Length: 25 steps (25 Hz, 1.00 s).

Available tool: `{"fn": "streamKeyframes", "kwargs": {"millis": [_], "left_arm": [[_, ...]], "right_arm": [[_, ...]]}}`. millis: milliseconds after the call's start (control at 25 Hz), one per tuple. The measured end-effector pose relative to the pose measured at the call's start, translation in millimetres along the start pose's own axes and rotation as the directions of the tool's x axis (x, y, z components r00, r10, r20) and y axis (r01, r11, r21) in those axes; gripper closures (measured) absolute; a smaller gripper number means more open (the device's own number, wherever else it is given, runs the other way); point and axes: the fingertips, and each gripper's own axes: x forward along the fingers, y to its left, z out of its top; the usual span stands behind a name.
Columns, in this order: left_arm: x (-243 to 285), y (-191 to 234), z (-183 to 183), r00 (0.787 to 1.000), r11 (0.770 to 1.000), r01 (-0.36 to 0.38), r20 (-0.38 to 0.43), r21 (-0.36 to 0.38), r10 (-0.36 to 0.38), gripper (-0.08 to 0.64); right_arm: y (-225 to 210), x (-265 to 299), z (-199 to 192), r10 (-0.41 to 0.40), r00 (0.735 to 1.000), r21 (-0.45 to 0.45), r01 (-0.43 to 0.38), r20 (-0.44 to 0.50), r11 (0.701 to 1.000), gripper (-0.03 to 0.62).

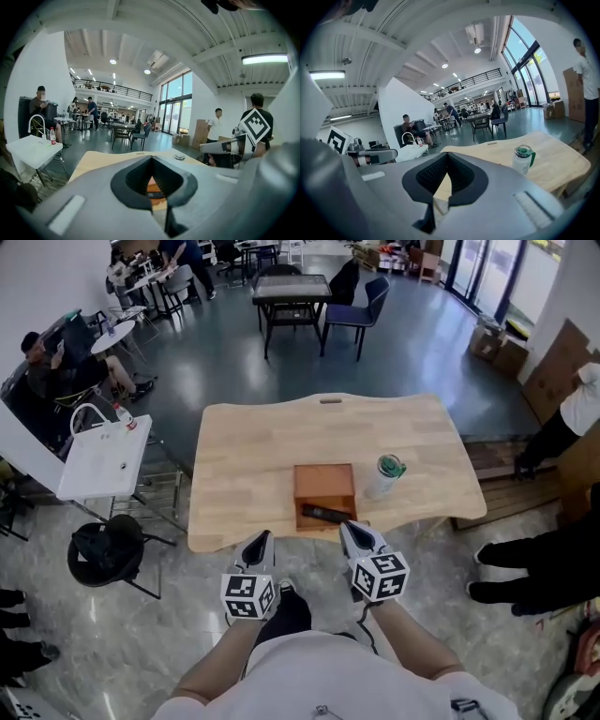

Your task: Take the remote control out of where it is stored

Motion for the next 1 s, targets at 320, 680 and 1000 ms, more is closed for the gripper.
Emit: {"fn": "streamKeyframes", "kwargs": {"millis": [320,680,1000], "left_arm": [[95.3,68.7,20.9,0.995,0.997,0.083,-0.062,-0.008,-0.083,0.56],[170.9,102.6,23.7,0.983,0.99,0.139,-0.118,-0.031,-0.142,0.56],[209.3,109.2,-8.1,0.968,0.99,0.113,-0.217,-0.085,-0.129,0.56]], "right_arm": [[-25.2,103.8,24.9,-0.044,0.995,0.014,0.045,-0.09,0.999,0.565],[-60.0,169.8,22.6,-0.098,0.981,0.043,0.106,-0.167,0.993,0.565],[-87.8,207.9,-3.2,-0.062,0.95,0.021,0.071,-0.306,0.997,0.565]]}}
